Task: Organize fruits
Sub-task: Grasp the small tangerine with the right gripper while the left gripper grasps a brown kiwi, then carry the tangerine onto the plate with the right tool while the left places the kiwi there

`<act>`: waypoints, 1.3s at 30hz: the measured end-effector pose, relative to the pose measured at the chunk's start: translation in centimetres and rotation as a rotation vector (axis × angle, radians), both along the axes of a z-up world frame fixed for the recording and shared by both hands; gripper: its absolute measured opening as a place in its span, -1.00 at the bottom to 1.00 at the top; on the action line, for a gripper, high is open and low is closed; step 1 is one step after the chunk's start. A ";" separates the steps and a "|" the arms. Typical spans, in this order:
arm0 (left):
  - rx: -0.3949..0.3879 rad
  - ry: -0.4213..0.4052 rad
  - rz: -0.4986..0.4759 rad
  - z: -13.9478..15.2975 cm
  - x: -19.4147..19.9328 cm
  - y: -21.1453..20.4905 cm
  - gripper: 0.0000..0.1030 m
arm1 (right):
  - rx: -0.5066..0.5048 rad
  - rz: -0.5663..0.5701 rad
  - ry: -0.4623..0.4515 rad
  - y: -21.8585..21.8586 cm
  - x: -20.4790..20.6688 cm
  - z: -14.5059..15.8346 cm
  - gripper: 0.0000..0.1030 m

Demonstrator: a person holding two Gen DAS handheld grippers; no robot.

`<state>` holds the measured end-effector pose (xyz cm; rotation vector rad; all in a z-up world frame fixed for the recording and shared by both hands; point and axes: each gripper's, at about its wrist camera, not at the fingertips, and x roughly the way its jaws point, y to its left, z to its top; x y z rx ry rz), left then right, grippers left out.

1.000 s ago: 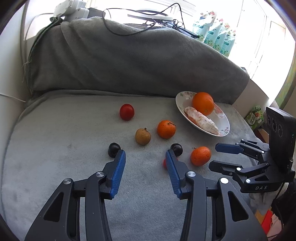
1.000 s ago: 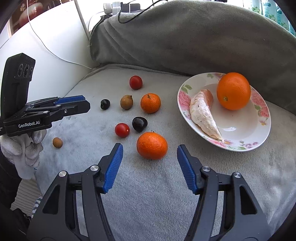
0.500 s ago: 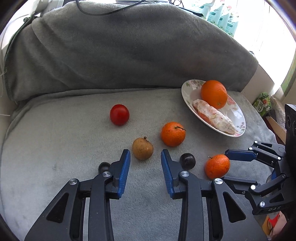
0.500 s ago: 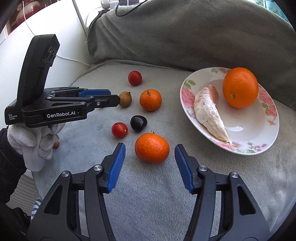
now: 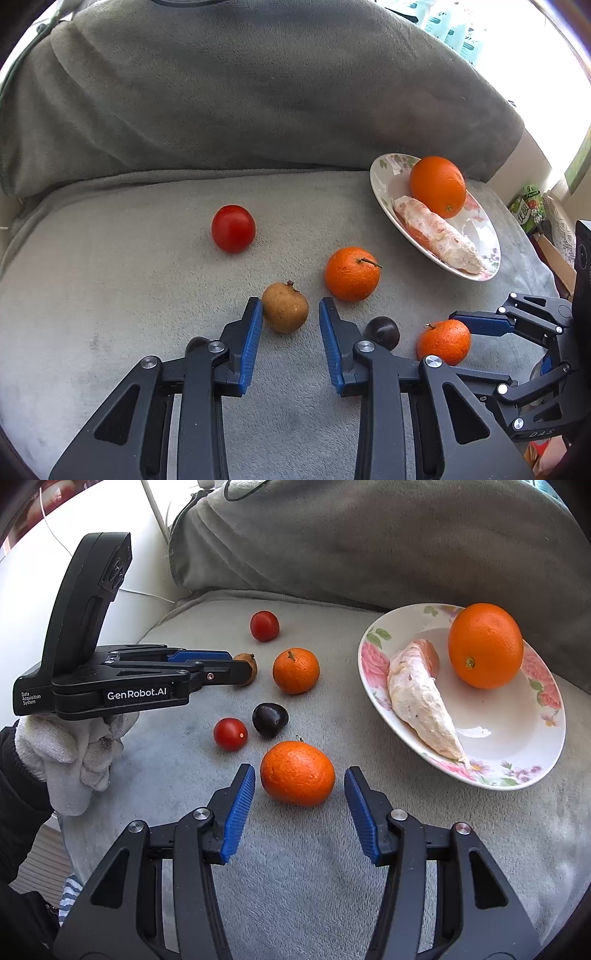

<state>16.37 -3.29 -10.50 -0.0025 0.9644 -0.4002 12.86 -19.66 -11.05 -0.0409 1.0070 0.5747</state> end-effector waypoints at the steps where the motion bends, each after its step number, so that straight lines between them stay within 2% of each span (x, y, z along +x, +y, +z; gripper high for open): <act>1: 0.001 0.001 0.001 0.0 0.1 0.0 -0.45 | -0.002 0.000 0.001 0.0 0.1 -0.1 0.03; 3: 0.001 0.005 0.009 -0.1 0.3 0.1 -0.48 | -0.001 0.002 0.004 0.0 0.2 -0.1 0.02; 5: -0.002 0.008 0.017 -0.2 0.4 0.3 -0.51 | 0.000 0.006 0.007 0.2 0.2 -0.2 -0.14; 10: -0.014 0.016 0.018 -0.3 0.6 0.5 -0.51 | -0.002 0.010 0.006 0.4 0.3 -0.3 -0.15; 15: -0.060 0.032 0.037 -0.4 0.7 1.4 -0.52 | 0.006 0.001 0.001 0.2 0.1 -0.3 -0.17; 23: -0.075 0.018 0.047 0.4 0.0 2.1 -0.52 | 0.041 -0.029 -0.022 -1.3 -0.3 0.7 -0.18; 33: -0.107 -0.026 0.028 2.9 -1.2 1.5 -0.52 | 0.076 -0.073 -0.058 -4.1 -1.1 2.3 -0.18; 39: -0.134 -0.050 -0.004 4.3 -1.3 -0.5 -0.52 | 0.076 -0.111 -0.092 -6.2 -1.7 3.7 -0.18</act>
